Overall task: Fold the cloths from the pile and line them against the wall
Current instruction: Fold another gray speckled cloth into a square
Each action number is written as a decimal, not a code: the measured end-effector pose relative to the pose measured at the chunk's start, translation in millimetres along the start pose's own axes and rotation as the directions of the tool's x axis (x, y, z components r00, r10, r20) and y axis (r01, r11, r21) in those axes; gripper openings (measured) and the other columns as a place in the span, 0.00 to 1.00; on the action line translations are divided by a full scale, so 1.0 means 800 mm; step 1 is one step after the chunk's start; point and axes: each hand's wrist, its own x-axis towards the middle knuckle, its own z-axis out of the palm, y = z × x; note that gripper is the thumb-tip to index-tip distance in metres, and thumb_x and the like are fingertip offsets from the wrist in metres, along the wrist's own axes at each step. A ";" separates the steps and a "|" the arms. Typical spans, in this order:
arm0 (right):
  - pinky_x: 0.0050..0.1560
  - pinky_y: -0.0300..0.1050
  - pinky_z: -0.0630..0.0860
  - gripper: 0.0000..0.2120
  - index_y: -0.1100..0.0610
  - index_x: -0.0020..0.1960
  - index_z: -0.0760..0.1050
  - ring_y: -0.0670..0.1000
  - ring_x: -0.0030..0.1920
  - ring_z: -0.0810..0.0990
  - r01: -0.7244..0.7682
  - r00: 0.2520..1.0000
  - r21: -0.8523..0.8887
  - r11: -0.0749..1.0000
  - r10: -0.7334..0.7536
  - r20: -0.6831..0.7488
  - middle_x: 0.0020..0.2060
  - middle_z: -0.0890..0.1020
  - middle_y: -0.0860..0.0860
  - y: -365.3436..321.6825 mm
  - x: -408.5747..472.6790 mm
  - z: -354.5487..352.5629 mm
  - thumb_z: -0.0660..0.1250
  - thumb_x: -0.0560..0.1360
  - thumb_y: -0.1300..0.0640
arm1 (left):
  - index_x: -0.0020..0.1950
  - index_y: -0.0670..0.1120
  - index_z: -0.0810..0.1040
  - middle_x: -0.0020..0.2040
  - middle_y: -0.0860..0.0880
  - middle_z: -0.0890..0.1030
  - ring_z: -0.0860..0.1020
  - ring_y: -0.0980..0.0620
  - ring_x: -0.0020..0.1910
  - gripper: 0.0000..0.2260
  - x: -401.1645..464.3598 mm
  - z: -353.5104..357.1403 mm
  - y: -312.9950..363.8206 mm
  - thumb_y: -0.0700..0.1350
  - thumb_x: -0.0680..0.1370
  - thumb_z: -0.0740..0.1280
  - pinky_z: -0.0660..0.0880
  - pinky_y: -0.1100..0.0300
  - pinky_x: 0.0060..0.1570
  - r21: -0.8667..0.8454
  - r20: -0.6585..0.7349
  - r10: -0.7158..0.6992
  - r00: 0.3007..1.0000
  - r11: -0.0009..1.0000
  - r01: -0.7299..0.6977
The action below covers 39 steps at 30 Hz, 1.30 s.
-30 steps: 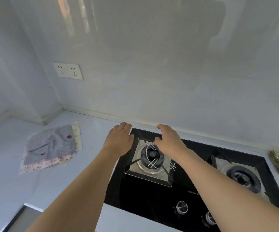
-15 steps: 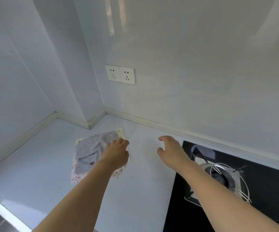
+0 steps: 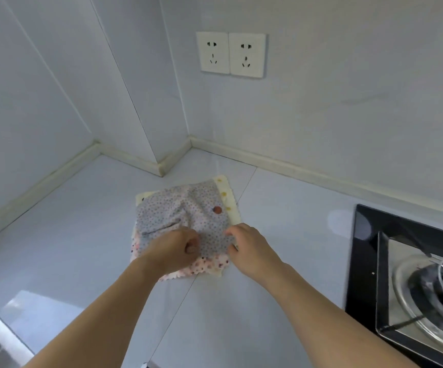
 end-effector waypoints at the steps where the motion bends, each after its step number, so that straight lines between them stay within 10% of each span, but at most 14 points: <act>1: 0.64 0.48 0.69 0.19 0.55 0.68 0.70 0.53 0.64 0.71 0.022 1.000 -0.009 1.000 -0.022 -0.012 0.65 0.72 0.50 0.004 0.004 0.011 0.59 0.78 0.58 | 0.42 0.51 0.74 0.40 0.58 0.73 0.74 0.54 0.41 0.02 -0.001 0.007 -0.005 0.47 0.73 0.66 0.72 0.57 0.40 0.009 -0.008 0.033 0.999 0.999 -0.033; 12: 0.58 0.44 0.72 0.11 0.52 0.57 0.78 0.47 0.54 0.74 0.246 0.954 -0.011 0.969 -0.244 -0.172 0.52 0.76 0.45 0.056 0.040 0.057 0.69 0.74 0.53 | 0.45 0.53 0.71 0.39 0.62 0.68 0.70 0.57 0.38 0.03 -0.009 0.044 -0.049 0.45 0.76 0.65 0.67 0.65 0.36 0.165 -0.244 0.398 0.885 0.916 -0.366; 21: 0.55 0.46 0.71 0.07 0.56 0.51 0.76 0.50 0.52 0.73 0.245 0.859 -0.142 0.959 -0.283 -0.426 0.49 0.77 0.49 0.024 0.012 0.052 0.60 0.80 0.55 | 0.44 0.48 0.74 0.36 0.51 0.76 0.70 0.54 0.33 0.08 -0.025 0.043 -0.042 0.44 0.81 0.60 0.69 0.60 0.36 -0.306 -0.428 0.093 0.899 0.921 -0.241; 27: 0.53 0.51 0.70 0.08 0.56 0.47 0.71 0.53 0.50 0.72 0.171 0.776 -0.201 0.964 -0.258 -0.576 0.47 0.76 0.50 -0.050 -0.040 0.020 0.55 0.82 0.57 | 0.45 0.48 0.70 0.36 0.48 0.75 0.73 0.47 0.35 0.08 -0.068 -0.008 -0.011 0.47 0.83 0.55 0.70 0.53 0.35 -0.243 -0.627 0.094 0.773 0.919 -0.309; 34: 0.37 0.47 0.64 0.21 0.52 0.33 0.61 0.51 0.33 0.68 0.153 0.694 -0.150 0.977 -0.215 -0.687 0.28 0.68 0.47 -0.120 -0.146 -0.033 0.49 0.83 0.47 | 0.48 0.47 0.72 0.37 0.47 0.74 0.70 0.50 0.32 0.08 -0.141 -0.070 0.036 0.49 0.83 0.57 0.68 0.57 0.32 -0.279 -0.576 0.194 0.794 0.866 -0.415; 39: 0.32 0.40 0.71 0.19 0.55 0.35 0.61 0.50 0.33 0.65 0.249 0.788 0.167 0.954 -0.099 -0.608 0.32 0.63 0.50 -0.128 -0.212 -0.065 0.63 0.79 0.47 | 0.50 0.46 0.74 0.34 0.51 0.73 0.77 0.52 0.27 0.05 -0.193 -0.104 0.067 0.46 0.82 0.61 0.70 0.62 0.24 -0.382 -0.403 0.303 0.863 0.802 -0.460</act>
